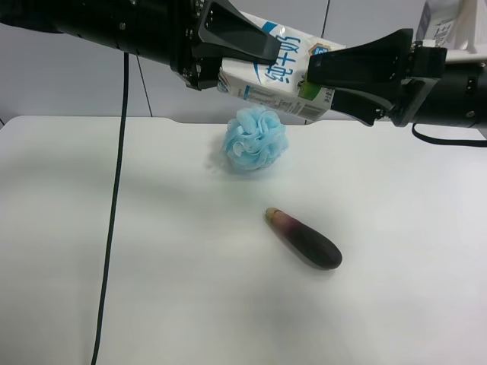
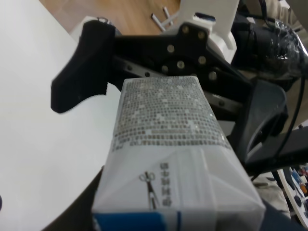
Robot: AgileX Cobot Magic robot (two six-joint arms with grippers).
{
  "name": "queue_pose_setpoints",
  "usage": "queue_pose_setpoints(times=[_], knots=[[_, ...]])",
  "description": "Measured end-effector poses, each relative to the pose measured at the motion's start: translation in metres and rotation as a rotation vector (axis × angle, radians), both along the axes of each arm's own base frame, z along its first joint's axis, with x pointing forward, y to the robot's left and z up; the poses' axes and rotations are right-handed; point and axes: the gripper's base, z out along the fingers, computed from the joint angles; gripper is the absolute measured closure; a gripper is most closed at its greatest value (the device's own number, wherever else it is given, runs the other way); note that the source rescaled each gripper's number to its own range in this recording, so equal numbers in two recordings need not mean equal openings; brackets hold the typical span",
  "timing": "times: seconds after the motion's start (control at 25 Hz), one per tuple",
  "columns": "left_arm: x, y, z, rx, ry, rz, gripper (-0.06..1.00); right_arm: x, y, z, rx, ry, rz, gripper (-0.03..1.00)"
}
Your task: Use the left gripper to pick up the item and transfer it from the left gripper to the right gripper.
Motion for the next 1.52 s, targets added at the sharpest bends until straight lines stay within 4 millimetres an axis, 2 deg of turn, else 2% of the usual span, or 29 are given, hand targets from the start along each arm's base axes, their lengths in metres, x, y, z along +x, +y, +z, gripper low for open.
queue_pose_setpoints(times=[0.24, 0.4, 0.6, 0.8, 1.2, 1.52], knots=[[-0.006, -0.010, 0.002, -0.024, -0.015, -0.027, 0.94, -0.001, 0.011, 0.005, -0.005, -0.032, 0.048, -0.03], [-0.008, -0.012, 0.002, -0.024, -0.014, -0.035, 0.94, 0.004, 0.012, 0.016, -0.002, -0.071, 0.049, -0.03], [-0.008, -0.012, 0.002, -0.023, -0.016, -0.036, 0.94, 0.005, 0.012, 0.018, -0.001, -0.077, 0.049, -0.01], [-0.008, -0.012, 0.002, -0.024, -0.018, -0.037, 0.94, 0.005, 0.012, 0.018, -0.001, -0.077, 0.049, 0.08], [-0.006, -0.010, 0.001, -0.018, -0.030, -0.035, 0.94, 0.005, 0.012, 0.018, 0.000, -0.073, 0.049, 0.33], [0.003, 0.003, 0.001, -0.017, -0.033, 0.009, 0.94, 0.005, 0.012, 0.018, 0.000, -0.071, 0.049, 0.38]])
